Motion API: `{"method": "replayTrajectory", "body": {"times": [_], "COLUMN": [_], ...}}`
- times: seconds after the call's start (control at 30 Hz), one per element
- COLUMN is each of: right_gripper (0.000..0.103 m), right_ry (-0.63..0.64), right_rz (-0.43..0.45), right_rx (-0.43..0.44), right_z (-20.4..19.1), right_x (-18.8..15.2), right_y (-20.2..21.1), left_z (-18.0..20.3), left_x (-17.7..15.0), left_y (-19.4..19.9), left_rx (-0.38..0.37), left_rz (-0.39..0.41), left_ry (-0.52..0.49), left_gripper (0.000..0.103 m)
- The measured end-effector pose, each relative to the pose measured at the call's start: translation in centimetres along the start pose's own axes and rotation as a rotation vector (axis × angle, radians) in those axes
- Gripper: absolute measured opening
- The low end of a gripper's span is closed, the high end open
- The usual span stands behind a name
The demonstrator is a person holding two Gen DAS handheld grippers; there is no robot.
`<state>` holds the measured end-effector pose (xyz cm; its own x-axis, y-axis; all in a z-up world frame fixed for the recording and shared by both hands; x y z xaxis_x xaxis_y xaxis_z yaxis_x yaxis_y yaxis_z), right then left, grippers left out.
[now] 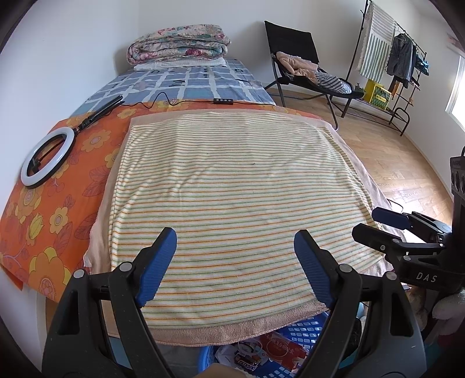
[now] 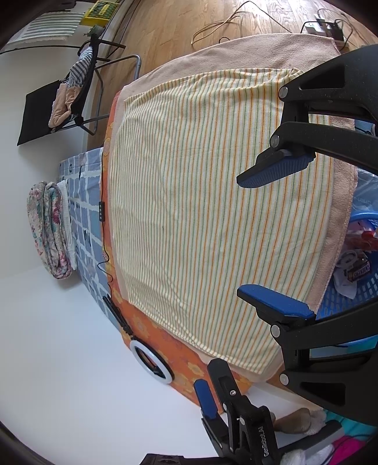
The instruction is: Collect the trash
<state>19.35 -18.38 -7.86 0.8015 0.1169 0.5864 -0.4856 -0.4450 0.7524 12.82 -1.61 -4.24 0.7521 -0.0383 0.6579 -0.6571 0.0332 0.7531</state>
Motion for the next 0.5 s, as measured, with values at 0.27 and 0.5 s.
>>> {"method": "replayTrajectory", "body": {"times": [0.27,0.5], "right_gripper": [0.069,0.069], "right_ry": [0.001,-0.003], "right_rz": [-0.004,0.0], "right_rx": [0.0,0.002], "right_z": [-0.11,-0.09], "right_x": [-0.13,-0.12], "right_y": [-0.12,0.01], "left_z": [-0.03,0.02], "left_x": [0.09,0.03], "left_y": [-0.01,-0.02], "left_rx": [-0.001,-0.001], "left_rz": [0.002,0.0], "left_ry": [0.0,0.002], "left_gripper": [0.086,0.086]}}
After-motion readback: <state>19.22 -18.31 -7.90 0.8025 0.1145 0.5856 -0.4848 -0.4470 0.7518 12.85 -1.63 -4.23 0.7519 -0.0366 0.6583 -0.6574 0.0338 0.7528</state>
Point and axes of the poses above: each gripper's, at about its wrist camera, not at the fingertips, and y roughly against the way its jaws point, z to its right, x to its top, the point moved 8 cm from there along -y, roughly the way its jaws point, and after that the axes turned 9 degrees about -y, right-handed, at the moved point
